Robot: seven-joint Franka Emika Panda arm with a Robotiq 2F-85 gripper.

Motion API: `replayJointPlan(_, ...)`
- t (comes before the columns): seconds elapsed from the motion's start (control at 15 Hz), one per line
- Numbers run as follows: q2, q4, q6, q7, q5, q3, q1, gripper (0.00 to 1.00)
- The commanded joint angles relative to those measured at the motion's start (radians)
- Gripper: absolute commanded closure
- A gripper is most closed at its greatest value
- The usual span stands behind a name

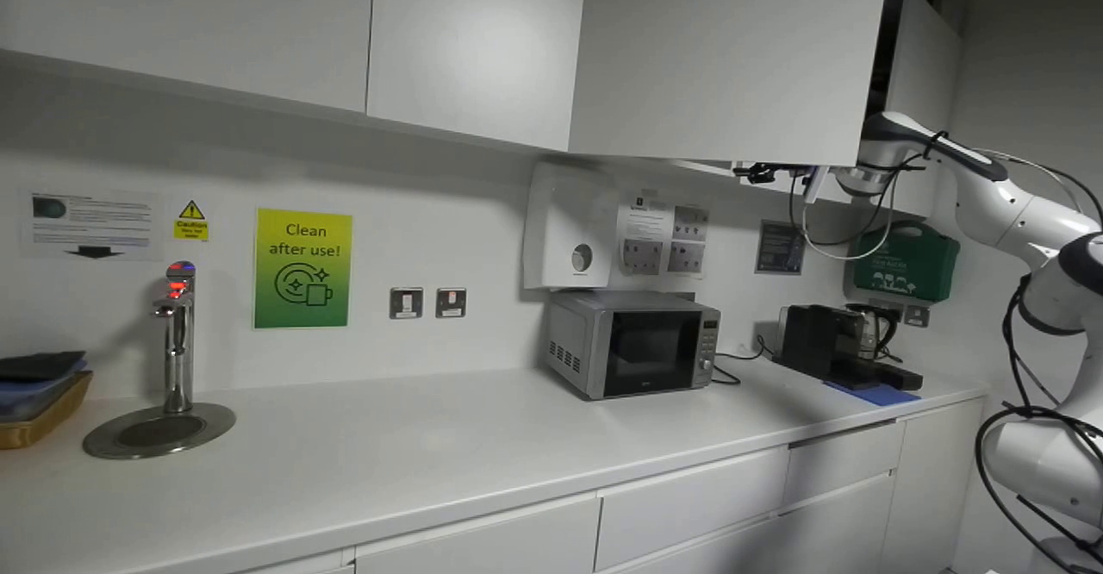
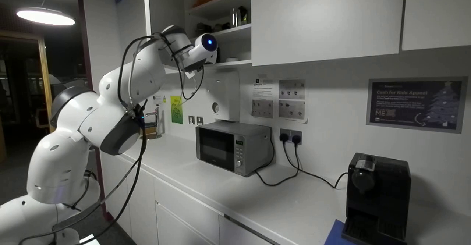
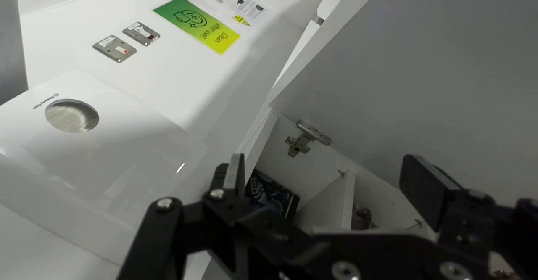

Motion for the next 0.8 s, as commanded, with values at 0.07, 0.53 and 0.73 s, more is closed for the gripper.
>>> replayJointPlan(0.07,0.037,0.06,-0.081,-0.038,0.012,0.001,0.058,0.0)
replayJointPlan(0.53,0.066,0.106,-0.166,-0.058,0.024,0.002,0.104,0.0)
replayJointPlan(0.73,0.07,0.122,-0.195,-0.062,0.028,0.001,0.121,0.0)
